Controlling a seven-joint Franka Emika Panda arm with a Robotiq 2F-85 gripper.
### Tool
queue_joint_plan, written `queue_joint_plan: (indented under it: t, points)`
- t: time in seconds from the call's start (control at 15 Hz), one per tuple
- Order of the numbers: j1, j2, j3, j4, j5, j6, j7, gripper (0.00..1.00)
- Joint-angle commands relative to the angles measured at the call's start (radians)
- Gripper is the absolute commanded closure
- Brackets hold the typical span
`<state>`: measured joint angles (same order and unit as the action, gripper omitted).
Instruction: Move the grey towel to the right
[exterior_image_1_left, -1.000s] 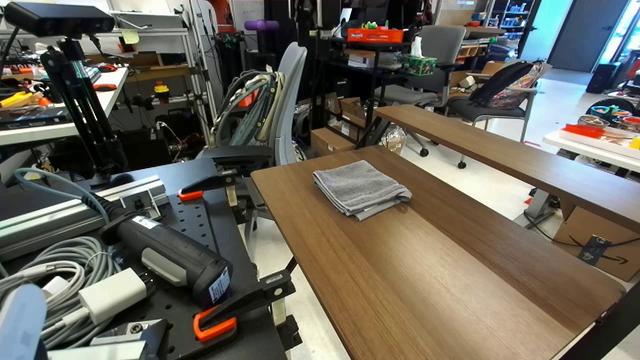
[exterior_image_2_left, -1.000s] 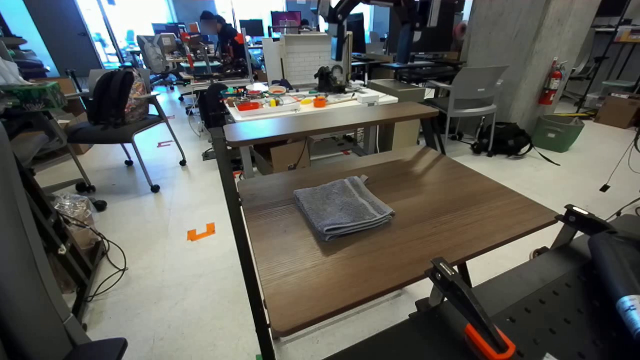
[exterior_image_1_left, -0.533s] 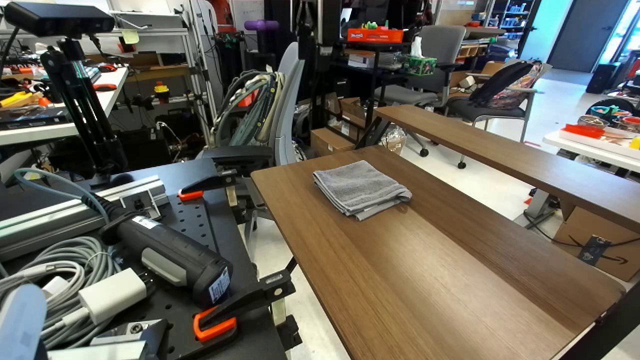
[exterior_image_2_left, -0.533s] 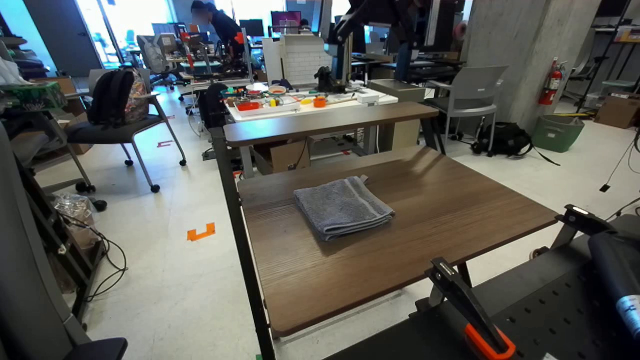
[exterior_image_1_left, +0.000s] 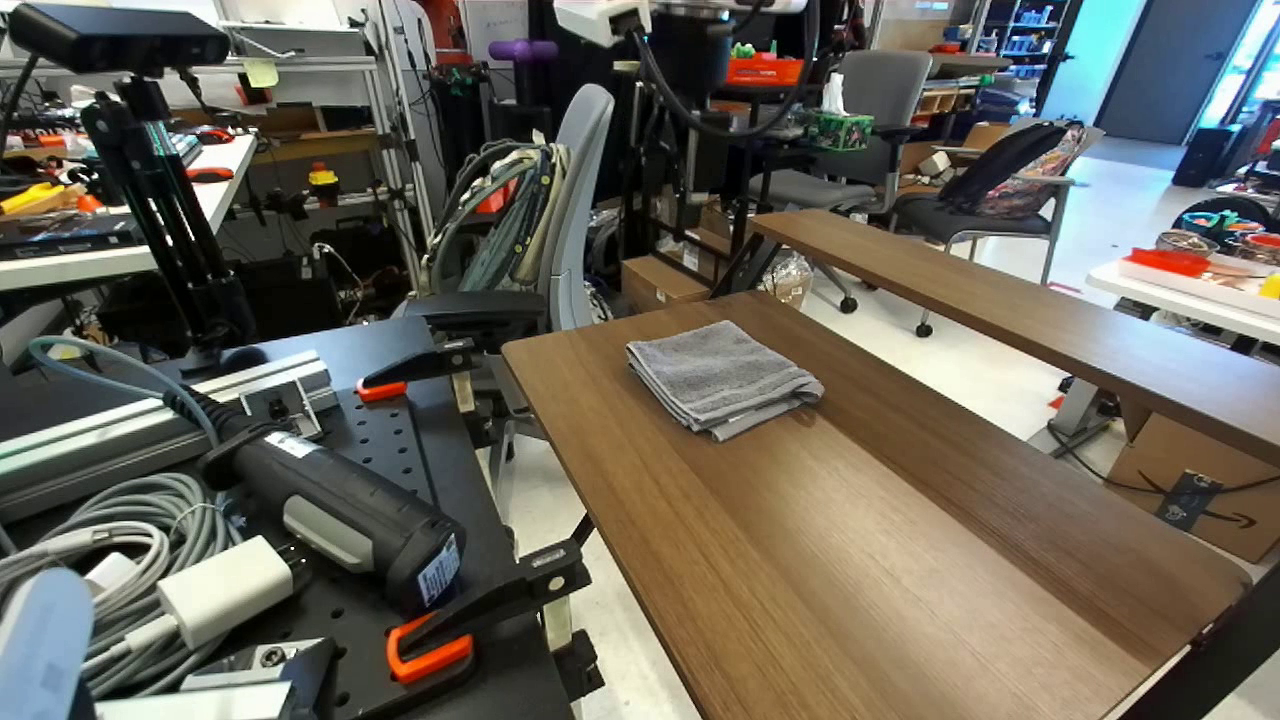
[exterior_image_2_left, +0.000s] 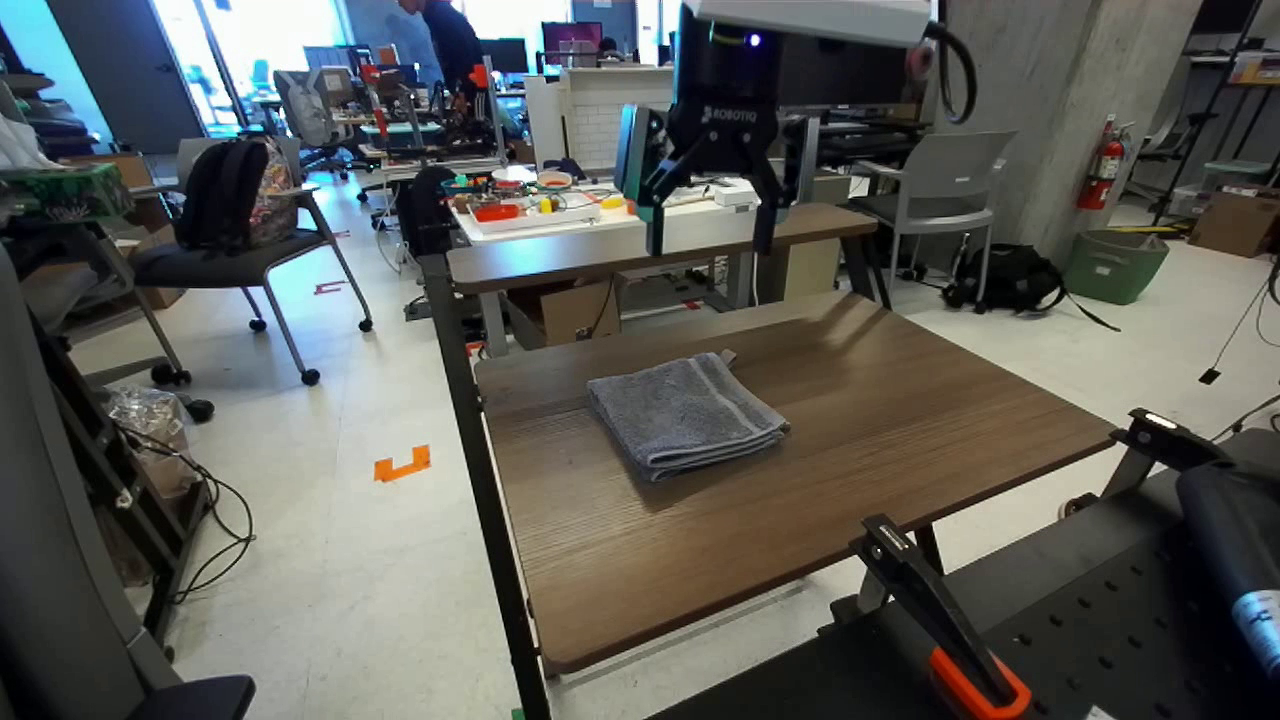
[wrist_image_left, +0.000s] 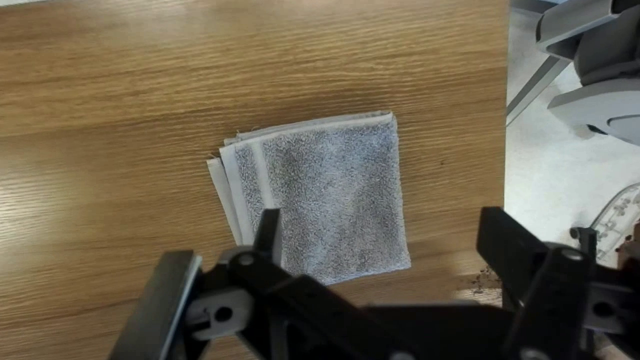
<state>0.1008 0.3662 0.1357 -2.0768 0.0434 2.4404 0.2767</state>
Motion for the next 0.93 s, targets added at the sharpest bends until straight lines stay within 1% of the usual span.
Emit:
queue_joint_plan:
  t: [0.0,0.47,0.67,0.87]
  points:
    - [0.031,0.148,-0.046,0.117,-0.019,0.07,-0.016,0.0]
    - [0.045,0.387,-0.095,0.279,-0.024,0.121,-0.056,0.0]
    - [0.048,0.459,-0.107,0.329,-0.026,0.123,-0.071,0.0]
    - [0.037,0.514,-0.105,0.376,-0.022,0.112,-0.095,0.0]
